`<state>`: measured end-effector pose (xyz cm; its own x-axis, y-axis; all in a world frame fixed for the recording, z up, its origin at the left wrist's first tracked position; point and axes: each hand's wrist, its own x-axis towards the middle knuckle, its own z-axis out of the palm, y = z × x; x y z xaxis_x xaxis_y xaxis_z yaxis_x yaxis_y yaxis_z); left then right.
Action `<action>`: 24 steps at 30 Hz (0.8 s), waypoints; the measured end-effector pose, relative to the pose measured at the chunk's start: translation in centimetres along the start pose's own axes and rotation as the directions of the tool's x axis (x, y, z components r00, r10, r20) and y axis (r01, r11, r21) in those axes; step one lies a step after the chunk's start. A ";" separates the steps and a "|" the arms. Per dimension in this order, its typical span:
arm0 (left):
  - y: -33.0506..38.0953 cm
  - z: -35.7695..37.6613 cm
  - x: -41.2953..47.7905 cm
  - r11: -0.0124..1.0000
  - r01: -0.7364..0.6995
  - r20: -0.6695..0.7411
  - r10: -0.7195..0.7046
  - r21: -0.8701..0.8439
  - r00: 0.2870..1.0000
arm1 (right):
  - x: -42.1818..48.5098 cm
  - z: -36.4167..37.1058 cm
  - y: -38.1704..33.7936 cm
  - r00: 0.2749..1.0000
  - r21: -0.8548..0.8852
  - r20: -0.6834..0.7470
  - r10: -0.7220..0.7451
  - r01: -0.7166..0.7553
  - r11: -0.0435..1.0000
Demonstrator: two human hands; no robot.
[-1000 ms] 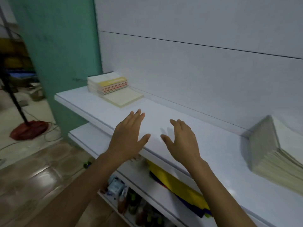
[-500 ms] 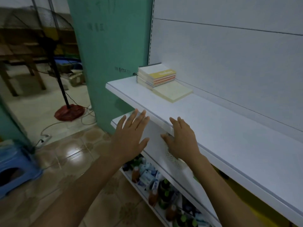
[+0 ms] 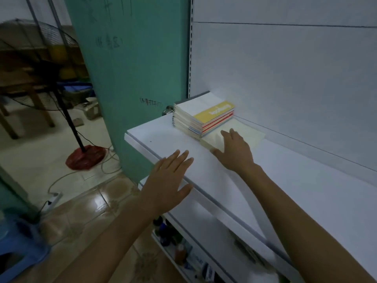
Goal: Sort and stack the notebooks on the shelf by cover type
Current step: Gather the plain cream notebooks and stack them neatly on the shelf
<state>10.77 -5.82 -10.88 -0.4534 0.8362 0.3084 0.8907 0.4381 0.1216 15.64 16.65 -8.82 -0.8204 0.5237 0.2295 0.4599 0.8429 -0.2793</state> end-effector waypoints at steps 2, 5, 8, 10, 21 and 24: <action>-1.1 0.7 1.4 1.000 -0.001 0.020 0.002 -0.032 1.000 | 2.7 0.7 0.6 0.999 -0.050 0.035 0.033 -0.031 0.998; -2.6 2.0 3.3 0.997 -0.011 0.066 0.016 -0.082 0.998 | 4.4 2.3 1.8 0.979 -0.106 0.161 0.121 -0.105 0.989; -3.5 3.3 5.9 0.984 0.017 0.094 0.000 -0.175 0.996 | 4.9 3.9 2.6 0.975 -0.189 0.181 0.130 -0.095 0.977; -4.0 4.1 7.8 0.956 0.055 0.102 -0.027 -0.288 0.994 | 5.2 4.4 2.9 0.976 -0.210 0.172 0.130 -0.092 0.973; -6.6 5.4 13.8 0.720 0.231 0.198 -0.133 -0.654 0.971 | 1.4 4.2 0.0 0.966 -0.185 0.124 0.229 -0.204 0.961; -7.4 4.1 14.3 0.570 0.323 0.378 -0.023 -0.756 0.926 | -0.7 4.2 -2.9 0.945 -0.092 0.086 0.314 -0.306 0.947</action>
<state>-2.45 4.29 -11.25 -0.4523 0.8888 -0.0738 0.3863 0.2698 0.8820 13.50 13.35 -12.06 -0.6606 0.7492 0.0488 0.7183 0.6496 -0.2492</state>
